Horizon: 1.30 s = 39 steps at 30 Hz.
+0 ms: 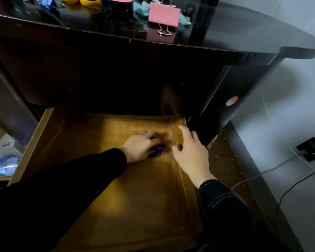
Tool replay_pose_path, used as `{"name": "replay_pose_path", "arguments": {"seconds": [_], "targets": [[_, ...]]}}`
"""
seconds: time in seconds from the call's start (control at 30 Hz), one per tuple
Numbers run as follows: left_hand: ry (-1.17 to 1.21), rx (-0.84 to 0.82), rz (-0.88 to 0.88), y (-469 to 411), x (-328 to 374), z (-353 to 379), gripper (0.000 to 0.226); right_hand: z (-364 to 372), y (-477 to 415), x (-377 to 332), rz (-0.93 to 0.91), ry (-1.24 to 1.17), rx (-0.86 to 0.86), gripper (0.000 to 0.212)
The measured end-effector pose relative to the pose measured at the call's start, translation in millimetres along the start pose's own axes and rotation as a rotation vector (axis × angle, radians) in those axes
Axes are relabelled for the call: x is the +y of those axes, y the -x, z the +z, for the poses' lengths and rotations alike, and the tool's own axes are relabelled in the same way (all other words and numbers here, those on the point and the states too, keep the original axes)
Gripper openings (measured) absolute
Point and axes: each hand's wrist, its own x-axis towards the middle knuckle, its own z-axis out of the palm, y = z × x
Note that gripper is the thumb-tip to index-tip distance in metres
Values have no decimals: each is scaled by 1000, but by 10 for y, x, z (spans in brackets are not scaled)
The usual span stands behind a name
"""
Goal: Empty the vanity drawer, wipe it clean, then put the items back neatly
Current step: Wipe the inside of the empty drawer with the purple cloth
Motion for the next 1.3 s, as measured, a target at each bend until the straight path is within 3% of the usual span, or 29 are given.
{"name": "replay_pose_path", "arguments": {"seconds": [0.1, 0.23, 0.3, 0.47, 0.57, 0.67, 0.77, 0.97, 1.07, 1.3], "targets": [[29, 48, -278, -394, -81, 22, 42, -7, 1, -17, 9, -17, -1, 62], [30, 86, -395, -542, 77, 102, 41, -26, 5, -37, 21, -14, 0, 62], [50, 74, -313, -401, 150, 87, 41, -36, 14, -37, 16, -14, 1, 61], [82, -31, 177, 397, 365, 58, 40, -27, 13, -12, -1, -3, -4, 61], [-30, -16, 226, 426, 258, 29, 38, -11, -2, -7, -2, 13, 0, 62], [-113, 33, 42, -57, 80, -66, 36, -4, 3, -8, 8, -9, 0, 61], [16, 73, -245, -577, -47, -116, 31, -7, -5, -4, 26, -29, -4, 63], [39, 143, -385, -880, 131, 65, 14, -22, -15, -5, 30, -33, -7, 63], [39, 108, -259, -710, 230, 24, 20, -38, -12, -26, 26, -29, -5, 62], [161, -67, 314, 546, 833, 92, 27, -65, -11, -47, 22, 9, -32, 62]]}}
